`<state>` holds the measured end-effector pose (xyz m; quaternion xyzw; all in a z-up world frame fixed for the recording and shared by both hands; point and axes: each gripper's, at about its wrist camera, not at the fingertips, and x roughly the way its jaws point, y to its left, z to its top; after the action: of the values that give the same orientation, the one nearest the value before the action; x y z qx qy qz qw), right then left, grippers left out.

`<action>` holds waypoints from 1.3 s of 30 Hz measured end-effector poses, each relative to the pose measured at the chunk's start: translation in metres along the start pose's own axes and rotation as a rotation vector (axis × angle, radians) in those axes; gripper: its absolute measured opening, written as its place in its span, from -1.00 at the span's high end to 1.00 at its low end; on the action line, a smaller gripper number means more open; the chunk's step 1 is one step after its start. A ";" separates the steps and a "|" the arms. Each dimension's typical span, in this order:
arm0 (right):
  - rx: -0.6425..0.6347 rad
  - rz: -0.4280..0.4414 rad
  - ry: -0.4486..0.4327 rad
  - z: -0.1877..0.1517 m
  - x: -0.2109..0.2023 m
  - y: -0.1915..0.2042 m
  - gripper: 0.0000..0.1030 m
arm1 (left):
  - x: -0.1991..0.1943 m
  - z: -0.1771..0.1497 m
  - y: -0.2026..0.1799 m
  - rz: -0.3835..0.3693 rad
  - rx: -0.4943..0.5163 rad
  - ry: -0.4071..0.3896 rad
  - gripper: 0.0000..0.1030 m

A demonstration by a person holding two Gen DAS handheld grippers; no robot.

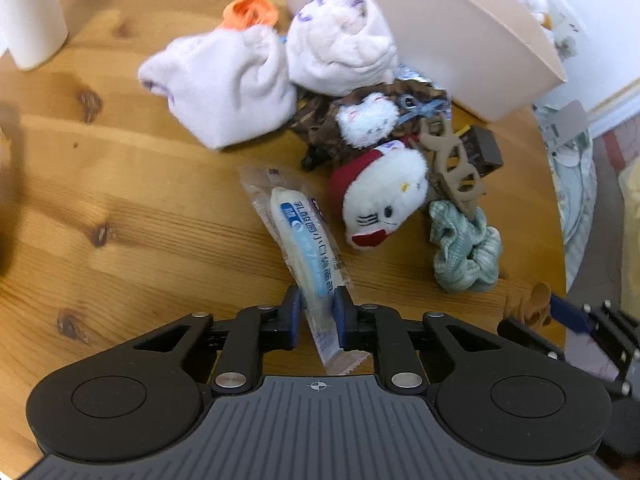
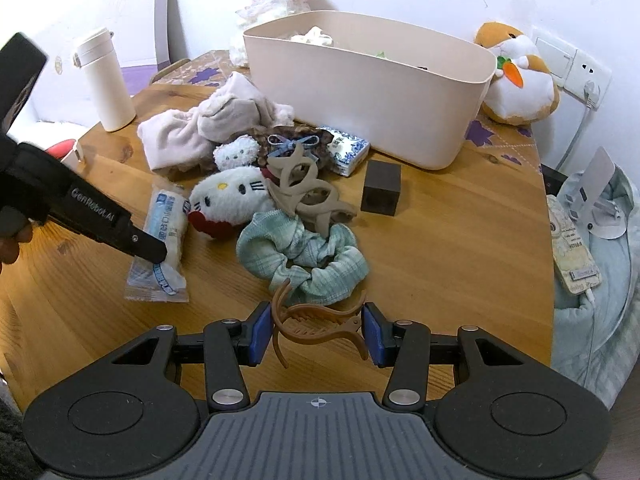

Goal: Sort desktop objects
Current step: 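Grasp the wrapped white bread roll with the left tool while the right tool grasps the brown hair clip, then carry the bread roll and hair clip over the beige bin and release both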

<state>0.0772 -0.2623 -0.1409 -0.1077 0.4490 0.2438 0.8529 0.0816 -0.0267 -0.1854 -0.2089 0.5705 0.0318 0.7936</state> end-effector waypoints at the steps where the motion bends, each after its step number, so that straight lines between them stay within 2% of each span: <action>1: -0.001 0.001 0.003 0.000 0.001 0.000 0.13 | 0.001 0.001 0.000 -0.001 -0.004 -0.002 0.64; 5: -0.005 -0.003 0.007 -0.001 0.000 0.001 0.13 | 0.007 0.005 -0.003 0.026 -0.005 -0.028 0.43; 8: -0.005 -0.008 0.009 -0.002 -0.001 0.001 0.13 | 0.010 0.006 -0.005 0.012 0.014 -0.047 0.54; 13: 0.005 -0.020 0.013 -0.004 -0.002 -0.001 0.13 | 0.010 0.007 0.002 -0.032 -0.022 -0.043 0.68; 16: 0.010 -0.024 0.014 -0.005 -0.003 -0.001 0.13 | 0.008 0.007 0.006 -0.039 -0.038 -0.049 0.69; 18: 0.011 -0.025 0.018 -0.005 -0.003 -0.001 0.13 | 0.010 0.008 0.010 -0.043 -0.069 -0.029 0.60; 20: 0.009 -0.025 0.021 -0.006 -0.002 -0.001 0.13 | 0.011 0.009 0.013 -0.056 -0.098 -0.034 0.22; 22: 0.008 -0.027 0.023 -0.006 -0.001 0.000 0.13 | 0.011 0.010 0.009 -0.041 -0.092 -0.063 0.02; 27: 0.001 -0.032 0.031 -0.007 -0.001 0.002 0.13 | 0.015 0.015 -0.004 -0.003 -0.032 -0.128 -0.06; 29: -0.002 -0.034 0.033 -0.007 -0.001 0.003 0.13 | 0.017 0.018 -0.011 0.019 -0.004 -0.131 -0.03; 30: -0.003 -0.036 0.032 -0.007 -0.002 0.003 0.13 | 0.018 0.019 -0.014 0.028 0.016 -0.127 0.06; 31: -0.003 -0.036 0.032 -0.007 -0.002 0.004 0.13 | 0.017 0.020 -0.015 0.025 0.034 -0.119 0.26; 32: -0.002 -0.038 0.032 -0.007 -0.002 0.004 0.13 | 0.018 0.022 -0.016 0.016 0.044 -0.106 0.36; 36: 0.007 -0.044 0.029 -0.007 -0.004 0.002 0.13 | 0.017 0.022 -0.007 -0.039 0.014 -0.052 0.50; 39: 0.017 -0.049 0.029 -0.007 -0.004 0.003 0.13 | 0.011 0.020 -0.002 -0.059 0.010 -0.049 0.63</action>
<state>0.0689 -0.2641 -0.1415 -0.1149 0.4604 0.2173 0.8530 0.1044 -0.0235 -0.1896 -0.2208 0.5447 0.0109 0.8090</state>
